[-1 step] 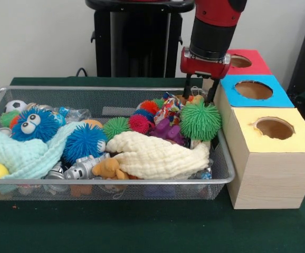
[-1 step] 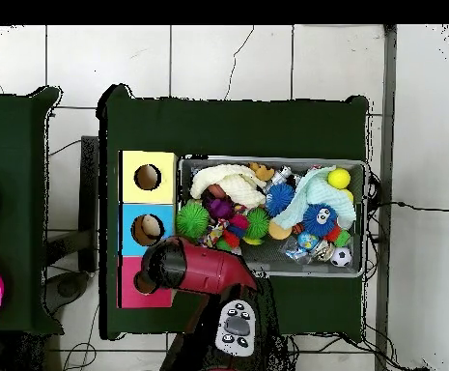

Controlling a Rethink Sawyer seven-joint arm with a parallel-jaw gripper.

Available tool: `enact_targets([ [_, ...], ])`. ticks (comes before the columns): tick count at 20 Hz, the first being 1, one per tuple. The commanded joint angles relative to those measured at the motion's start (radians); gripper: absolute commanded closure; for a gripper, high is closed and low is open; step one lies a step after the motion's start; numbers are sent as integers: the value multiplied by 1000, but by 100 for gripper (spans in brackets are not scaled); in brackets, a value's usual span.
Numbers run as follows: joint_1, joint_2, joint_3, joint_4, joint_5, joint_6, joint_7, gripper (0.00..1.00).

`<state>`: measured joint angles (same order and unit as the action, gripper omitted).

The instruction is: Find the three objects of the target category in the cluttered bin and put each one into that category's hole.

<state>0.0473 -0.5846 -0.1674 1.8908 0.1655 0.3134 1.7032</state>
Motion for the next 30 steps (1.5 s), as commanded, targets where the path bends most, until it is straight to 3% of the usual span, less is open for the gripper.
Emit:
enact_targets([
  [1, -32, 78, 57, 63, 55, -53, 249, 0],
  [11, -105, 160, 151, 66, 71, -113, 222, 0],
  [18, -162, 142, 268, 124, 82, -122, 220, 0],
  [21, -192, 152, 317, 111, 86, -108, 202, 0],
  [25, -202, 163, 325, 82, 63, -111, 176, 0],
  [26, -200, 164, 320, 79, 57, -118, 181, 100],
  [30, -160, 162, 276, 65, 55, -146, 201, 100],
])
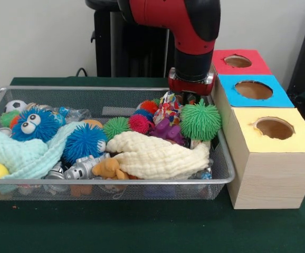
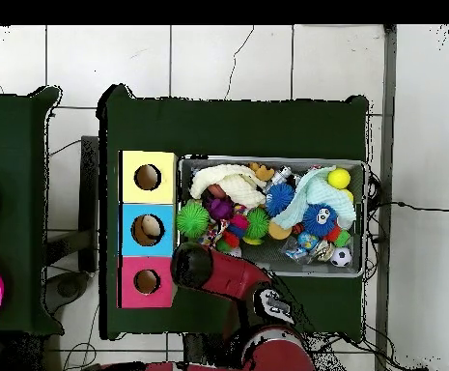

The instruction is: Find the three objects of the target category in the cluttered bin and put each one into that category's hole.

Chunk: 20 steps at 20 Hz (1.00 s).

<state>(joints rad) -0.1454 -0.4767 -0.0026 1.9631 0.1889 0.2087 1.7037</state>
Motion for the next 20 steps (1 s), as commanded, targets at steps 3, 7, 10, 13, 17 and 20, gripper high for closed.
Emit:
enact_targets([
  [3, 54, 52, 89, -32, 31, -45, 201, 100],
  [7, 170, -9, -57, -78, 40, 21, 219, 100],
  [10, 231, -100, -151, -118, 30, 167, 214, 100],
  [13, 265, -171, -209, -153, 23, 240, 209, 100],
  [17, 276, -189, -238, -195, 11, 287, 182, 100],
  [20, 267, -195, -233, -210, 12, 310, 173, 100],
])
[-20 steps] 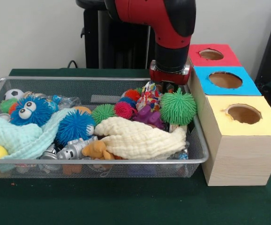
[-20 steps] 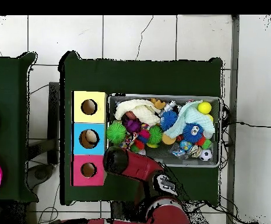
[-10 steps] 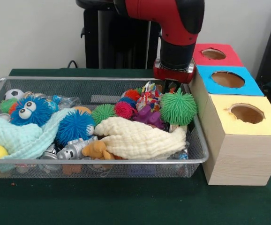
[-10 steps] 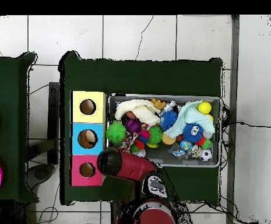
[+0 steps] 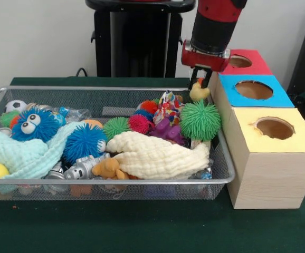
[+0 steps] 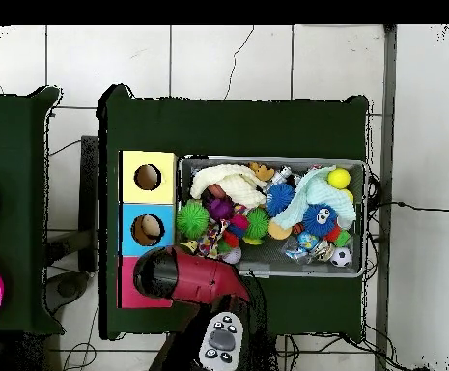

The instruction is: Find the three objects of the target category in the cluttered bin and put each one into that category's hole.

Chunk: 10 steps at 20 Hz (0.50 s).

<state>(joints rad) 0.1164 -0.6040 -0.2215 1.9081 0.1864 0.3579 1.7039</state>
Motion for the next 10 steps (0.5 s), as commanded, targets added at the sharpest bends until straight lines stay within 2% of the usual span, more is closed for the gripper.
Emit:
enact_targets([
  [1, 2, -67, -13, -162, 13, 165, 169, 100],
  [6, -21, -67, 10, -180, 12, 184, 158, 100],
  [10, -22, -97, 14, -189, 21, 258, 170, 100],
])
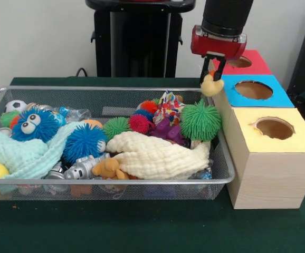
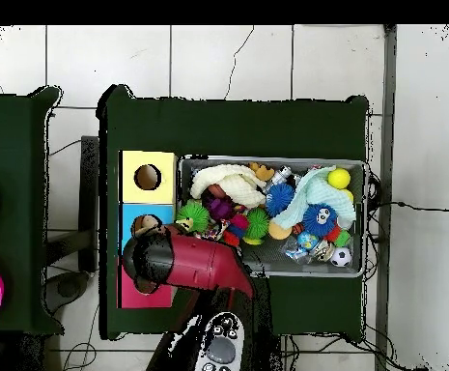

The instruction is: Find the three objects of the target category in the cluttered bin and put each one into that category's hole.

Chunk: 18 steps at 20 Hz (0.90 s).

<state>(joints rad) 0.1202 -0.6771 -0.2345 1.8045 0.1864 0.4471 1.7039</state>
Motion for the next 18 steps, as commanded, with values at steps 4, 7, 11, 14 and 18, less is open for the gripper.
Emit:
enact_targets([
  [4, -4, -59, 13, -71, 27, 224, 203, 100],
  [7, 16, -91, 0, -56, 31, 261, 232, 100],
  [11, 32, -130, -2, -8, 52, 283, 265, 100],
  [14, 41, -143, 5, 41, 74, 265, 280, 100],
  [18, 43, -137, 12, 82, 103, 238, 291, 100],
])
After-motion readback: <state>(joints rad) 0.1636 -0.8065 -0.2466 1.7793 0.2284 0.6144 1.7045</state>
